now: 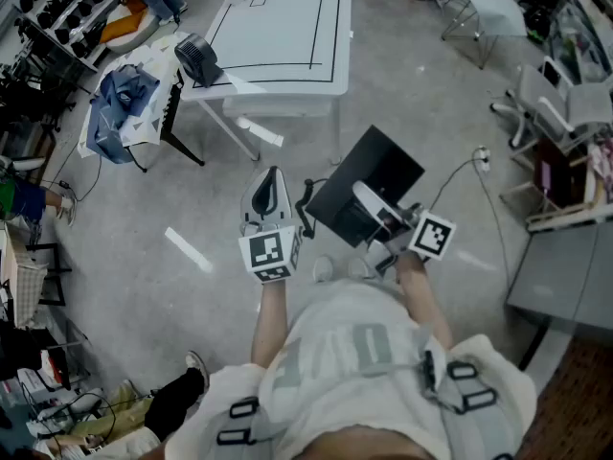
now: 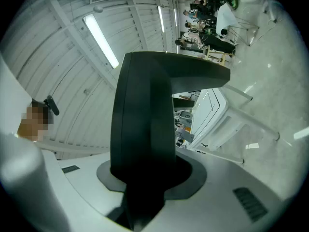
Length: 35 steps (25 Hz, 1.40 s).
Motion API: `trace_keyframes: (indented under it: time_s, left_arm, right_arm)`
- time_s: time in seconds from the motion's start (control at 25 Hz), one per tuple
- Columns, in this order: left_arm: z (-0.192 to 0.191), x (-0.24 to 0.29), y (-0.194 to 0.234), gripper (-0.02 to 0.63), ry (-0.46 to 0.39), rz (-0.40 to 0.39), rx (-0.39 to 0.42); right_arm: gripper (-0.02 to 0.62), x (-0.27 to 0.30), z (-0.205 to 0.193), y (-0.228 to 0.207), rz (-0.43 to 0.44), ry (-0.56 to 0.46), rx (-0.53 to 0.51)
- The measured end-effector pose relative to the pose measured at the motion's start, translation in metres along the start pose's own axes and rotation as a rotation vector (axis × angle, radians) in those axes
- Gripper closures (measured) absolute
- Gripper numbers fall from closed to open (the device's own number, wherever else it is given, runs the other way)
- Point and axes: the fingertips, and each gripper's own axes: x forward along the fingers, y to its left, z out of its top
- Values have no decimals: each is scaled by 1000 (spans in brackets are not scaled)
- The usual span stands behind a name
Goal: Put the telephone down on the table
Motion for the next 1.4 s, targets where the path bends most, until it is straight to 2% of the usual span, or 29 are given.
trace_keyframes:
  time_s: [0.56, 0.76, 1.0, 1.2, 1.4]
  left_arm:
    - [-14, 13, -5, 600, 6, 1, 4]
    - [-3, 16, -30, 600, 6, 45, -2]
    - [-11, 15, -19, 599, 1, 110, -31]
    - [-7, 49, -4, 599, -31, 135, -47]
    - [5, 97, 22, 599, -59, 121, -64]
  right_arm:
    - [445, -4, 0, -18, -6, 11, -2]
    - [445, -33, 24, -17, 9, 31, 9]
    - [445, -39, 31, -28, 14, 47, 34]
    - [445, -25, 56, -38, 43, 45, 15]
    - [445, 10, 83, -52, 36, 26, -13]
